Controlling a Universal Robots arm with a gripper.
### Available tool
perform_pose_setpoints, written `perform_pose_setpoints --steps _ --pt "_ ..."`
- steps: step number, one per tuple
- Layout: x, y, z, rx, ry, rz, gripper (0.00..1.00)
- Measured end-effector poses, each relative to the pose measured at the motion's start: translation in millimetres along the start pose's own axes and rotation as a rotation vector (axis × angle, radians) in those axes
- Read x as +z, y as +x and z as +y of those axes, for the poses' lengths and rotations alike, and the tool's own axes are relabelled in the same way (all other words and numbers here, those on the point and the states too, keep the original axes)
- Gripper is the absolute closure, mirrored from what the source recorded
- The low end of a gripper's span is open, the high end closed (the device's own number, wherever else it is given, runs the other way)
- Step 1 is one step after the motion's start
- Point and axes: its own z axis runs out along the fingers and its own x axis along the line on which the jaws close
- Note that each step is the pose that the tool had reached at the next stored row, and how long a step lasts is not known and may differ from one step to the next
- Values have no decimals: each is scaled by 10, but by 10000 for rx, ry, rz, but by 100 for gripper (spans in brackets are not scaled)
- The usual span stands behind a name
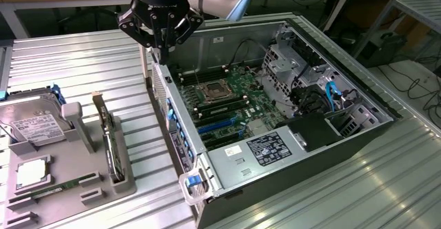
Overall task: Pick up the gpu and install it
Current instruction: 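Reach for the gpu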
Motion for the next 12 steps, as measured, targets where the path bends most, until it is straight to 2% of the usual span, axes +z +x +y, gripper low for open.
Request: perform_pose_setpoints --steps 12 --pt "-3 99 -23 0 0 0 89"
